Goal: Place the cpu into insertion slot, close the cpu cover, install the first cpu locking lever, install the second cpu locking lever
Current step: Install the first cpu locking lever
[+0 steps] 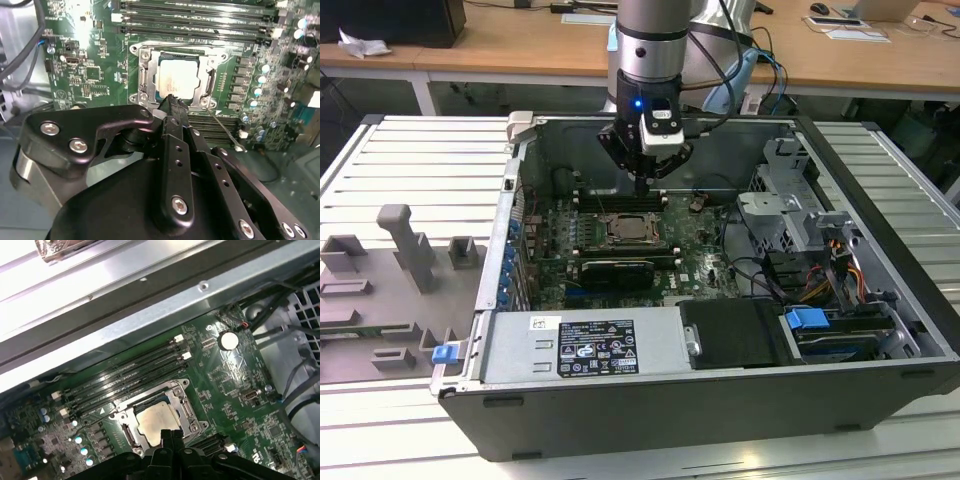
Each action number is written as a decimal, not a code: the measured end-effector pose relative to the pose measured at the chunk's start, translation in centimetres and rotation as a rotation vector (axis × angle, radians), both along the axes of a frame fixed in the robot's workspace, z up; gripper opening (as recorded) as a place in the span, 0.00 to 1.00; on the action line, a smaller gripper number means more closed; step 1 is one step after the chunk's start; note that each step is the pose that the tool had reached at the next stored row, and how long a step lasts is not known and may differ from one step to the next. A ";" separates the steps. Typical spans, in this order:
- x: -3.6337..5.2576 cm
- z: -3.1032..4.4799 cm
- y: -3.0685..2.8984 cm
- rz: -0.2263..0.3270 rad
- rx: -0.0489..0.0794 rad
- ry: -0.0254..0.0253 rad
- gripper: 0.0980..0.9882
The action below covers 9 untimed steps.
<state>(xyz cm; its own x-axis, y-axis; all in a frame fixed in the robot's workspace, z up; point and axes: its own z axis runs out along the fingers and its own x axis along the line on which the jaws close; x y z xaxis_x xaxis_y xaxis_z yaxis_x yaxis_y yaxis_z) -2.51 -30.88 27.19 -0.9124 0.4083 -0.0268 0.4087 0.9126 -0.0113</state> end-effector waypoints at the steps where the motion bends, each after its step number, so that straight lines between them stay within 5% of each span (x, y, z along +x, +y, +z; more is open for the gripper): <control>1: 0.00 0.00 0.00 0.013 0.000 0.0000 0.01; 9: 0.00 0.00 0.00 0.189 0.000 0.0000 0.01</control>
